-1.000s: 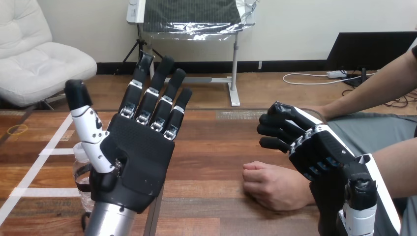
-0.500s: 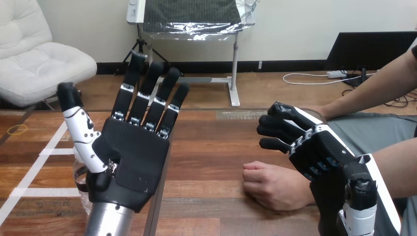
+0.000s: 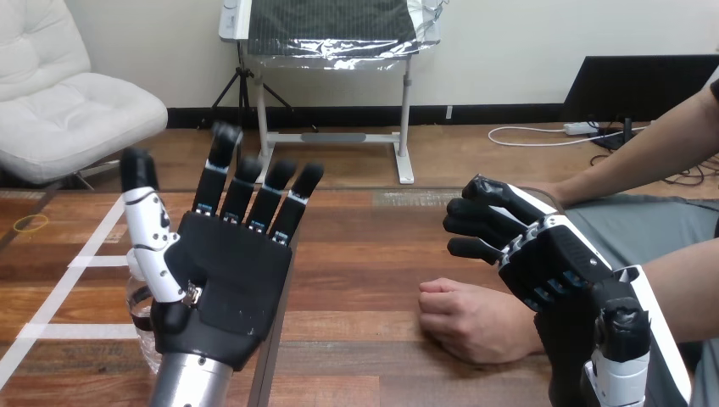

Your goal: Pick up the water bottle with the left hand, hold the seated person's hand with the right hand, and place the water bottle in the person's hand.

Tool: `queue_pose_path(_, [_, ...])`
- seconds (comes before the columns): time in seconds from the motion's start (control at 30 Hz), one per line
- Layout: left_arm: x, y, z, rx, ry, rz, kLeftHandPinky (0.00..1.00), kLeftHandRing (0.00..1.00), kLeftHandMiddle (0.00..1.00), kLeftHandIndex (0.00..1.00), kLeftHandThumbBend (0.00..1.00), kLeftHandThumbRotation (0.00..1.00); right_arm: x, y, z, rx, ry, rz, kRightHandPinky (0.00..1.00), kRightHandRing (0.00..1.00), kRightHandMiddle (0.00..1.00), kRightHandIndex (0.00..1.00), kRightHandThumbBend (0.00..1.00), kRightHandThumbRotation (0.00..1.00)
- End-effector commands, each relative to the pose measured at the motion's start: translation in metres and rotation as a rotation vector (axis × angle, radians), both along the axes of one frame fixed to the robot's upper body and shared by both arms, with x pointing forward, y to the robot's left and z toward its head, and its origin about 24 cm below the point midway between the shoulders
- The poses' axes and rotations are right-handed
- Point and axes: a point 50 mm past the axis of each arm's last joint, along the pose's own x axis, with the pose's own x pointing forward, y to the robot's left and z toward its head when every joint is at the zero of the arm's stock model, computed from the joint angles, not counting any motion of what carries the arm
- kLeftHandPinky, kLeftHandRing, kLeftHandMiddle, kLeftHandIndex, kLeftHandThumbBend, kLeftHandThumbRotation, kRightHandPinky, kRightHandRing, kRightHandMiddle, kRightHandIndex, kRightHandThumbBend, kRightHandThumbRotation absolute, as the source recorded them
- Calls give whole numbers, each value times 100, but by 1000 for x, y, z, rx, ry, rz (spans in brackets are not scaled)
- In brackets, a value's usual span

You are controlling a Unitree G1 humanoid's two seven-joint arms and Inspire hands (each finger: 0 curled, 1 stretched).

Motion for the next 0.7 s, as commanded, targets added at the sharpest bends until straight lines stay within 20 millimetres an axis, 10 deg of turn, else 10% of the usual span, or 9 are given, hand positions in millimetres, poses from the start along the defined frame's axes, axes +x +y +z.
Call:
queue_pose_path(0.0, [9,-2,8,-74,-41,20,6,12,20,23,45,54,7,0,9,19,-53,-1,76,80,80,81,79,100])
queue_pose_path(0.67, [16,6,8,-69,-29,52,5,11,20,21,4,34,12,1,10,24,-57,-1,77,80,79,81,79,100])
